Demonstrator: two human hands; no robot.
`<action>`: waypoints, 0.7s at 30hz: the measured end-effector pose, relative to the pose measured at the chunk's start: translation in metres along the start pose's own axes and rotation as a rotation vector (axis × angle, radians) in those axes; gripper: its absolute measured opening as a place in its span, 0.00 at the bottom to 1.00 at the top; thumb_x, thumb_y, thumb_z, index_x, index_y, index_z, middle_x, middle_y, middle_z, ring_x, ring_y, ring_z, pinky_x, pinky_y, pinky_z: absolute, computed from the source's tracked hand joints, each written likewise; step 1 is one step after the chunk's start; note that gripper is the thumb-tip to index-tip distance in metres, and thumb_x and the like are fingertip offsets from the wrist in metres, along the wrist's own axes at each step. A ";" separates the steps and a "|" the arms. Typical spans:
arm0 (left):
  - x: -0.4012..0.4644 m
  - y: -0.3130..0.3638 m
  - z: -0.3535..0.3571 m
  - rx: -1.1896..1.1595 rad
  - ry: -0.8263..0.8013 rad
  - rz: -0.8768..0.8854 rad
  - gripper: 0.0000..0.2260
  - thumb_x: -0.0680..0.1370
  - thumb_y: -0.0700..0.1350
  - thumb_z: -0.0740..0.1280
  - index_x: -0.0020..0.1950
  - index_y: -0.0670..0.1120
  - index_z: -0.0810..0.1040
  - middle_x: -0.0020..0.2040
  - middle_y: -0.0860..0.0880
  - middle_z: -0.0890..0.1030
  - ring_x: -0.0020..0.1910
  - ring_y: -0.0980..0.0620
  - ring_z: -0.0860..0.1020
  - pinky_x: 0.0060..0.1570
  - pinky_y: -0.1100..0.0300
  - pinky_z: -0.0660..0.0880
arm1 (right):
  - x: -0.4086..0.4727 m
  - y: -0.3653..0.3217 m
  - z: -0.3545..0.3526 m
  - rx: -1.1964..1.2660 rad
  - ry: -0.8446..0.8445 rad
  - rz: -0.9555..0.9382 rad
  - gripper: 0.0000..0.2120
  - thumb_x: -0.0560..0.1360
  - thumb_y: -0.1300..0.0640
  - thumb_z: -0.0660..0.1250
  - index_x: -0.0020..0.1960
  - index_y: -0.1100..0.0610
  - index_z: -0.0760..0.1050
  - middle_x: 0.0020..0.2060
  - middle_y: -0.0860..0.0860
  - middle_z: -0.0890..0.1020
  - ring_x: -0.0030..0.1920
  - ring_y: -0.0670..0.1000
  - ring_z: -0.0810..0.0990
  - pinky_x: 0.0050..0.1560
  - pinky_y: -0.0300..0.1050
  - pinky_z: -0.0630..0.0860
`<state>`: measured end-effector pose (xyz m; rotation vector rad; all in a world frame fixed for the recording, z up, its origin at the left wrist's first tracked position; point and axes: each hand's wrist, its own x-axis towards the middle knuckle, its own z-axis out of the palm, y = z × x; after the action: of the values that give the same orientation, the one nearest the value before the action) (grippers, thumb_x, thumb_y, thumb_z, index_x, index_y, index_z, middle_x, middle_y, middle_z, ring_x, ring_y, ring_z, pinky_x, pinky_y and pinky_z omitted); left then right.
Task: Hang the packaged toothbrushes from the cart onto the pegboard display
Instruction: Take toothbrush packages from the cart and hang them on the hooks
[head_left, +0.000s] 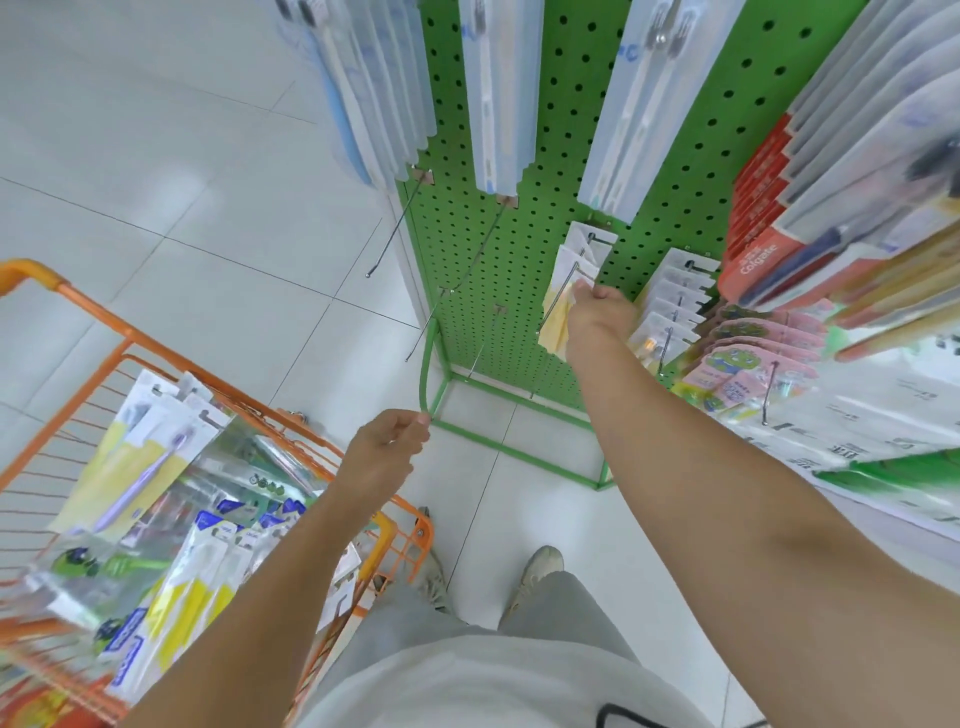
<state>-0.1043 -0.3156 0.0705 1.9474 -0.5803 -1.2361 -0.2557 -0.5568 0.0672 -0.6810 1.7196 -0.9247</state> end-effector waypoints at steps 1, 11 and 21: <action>-0.004 -0.003 -0.004 -0.013 0.023 -0.005 0.09 0.82 0.53 0.65 0.54 0.50 0.79 0.54 0.48 0.82 0.56 0.50 0.80 0.51 0.56 0.78 | 0.003 -0.004 0.002 0.011 0.012 0.017 0.05 0.79 0.57 0.71 0.51 0.57 0.78 0.46 0.51 0.83 0.49 0.53 0.82 0.55 0.45 0.79; -0.034 -0.046 -0.067 -0.247 0.326 -0.082 0.07 0.81 0.48 0.67 0.52 0.46 0.81 0.48 0.48 0.84 0.48 0.50 0.82 0.50 0.54 0.78 | -0.072 0.085 -0.008 -0.149 -0.097 0.252 0.16 0.83 0.60 0.59 0.66 0.66 0.74 0.54 0.59 0.83 0.53 0.57 0.84 0.38 0.42 0.75; -0.020 -0.133 -0.252 0.071 0.861 -0.098 0.16 0.74 0.44 0.74 0.60 0.43 0.78 0.52 0.46 0.81 0.50 0.50 0.80 0.50 0.59 0.74 | -0.266 0.135 0.130 -0.800 -1.144 -0.236 0.05 0.75 0.58 0.74 0.50 0.55 0.81 0.43 0.53 0.84 0.40 0.48 0.81 0.45 0.47 0.81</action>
<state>0.1120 -0.1311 0.0423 2.3305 -0.0774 -0.3322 -0.0499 -0.3047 0.0675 -1.5696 0.8848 0.1473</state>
